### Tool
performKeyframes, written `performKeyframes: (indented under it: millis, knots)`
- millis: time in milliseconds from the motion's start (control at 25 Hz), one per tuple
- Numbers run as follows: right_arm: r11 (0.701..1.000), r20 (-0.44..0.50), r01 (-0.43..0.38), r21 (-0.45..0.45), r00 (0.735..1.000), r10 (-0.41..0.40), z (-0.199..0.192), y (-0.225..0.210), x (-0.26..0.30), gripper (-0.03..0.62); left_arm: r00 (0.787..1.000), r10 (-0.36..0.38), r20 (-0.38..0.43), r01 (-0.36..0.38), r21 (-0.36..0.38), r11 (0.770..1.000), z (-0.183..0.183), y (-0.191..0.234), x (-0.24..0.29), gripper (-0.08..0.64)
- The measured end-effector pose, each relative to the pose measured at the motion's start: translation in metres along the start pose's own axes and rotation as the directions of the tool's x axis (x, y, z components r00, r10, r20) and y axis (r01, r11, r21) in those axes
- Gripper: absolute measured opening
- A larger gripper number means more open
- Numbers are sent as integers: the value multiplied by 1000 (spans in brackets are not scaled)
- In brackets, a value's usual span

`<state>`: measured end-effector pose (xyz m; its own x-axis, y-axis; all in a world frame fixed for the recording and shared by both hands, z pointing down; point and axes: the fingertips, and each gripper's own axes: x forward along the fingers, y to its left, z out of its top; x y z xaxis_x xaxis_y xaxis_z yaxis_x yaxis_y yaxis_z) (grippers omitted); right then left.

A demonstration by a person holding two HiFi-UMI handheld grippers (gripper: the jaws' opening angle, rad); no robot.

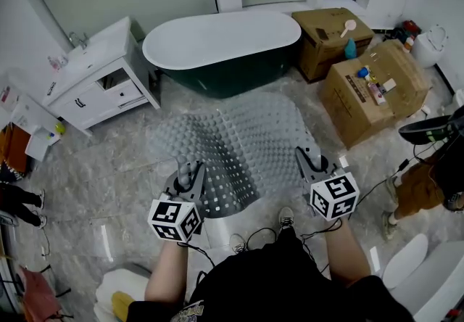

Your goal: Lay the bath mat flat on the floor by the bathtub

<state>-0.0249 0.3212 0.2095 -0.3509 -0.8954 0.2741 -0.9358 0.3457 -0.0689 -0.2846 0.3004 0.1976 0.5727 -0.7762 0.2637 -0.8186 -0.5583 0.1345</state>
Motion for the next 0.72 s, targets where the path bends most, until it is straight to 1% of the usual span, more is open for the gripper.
performKeyframes:
  millis: [400,720]
  knots:
    - [999,-18,-31,-12,999,30,7,-72,3,29,1000,20,-8,-21,-17,1000,7,-40,58,55]
    - [998,-36,-53,-17,998,53,-1,-131,11,29,999,41,-16,-42,-29,999,0,-70,107,55]
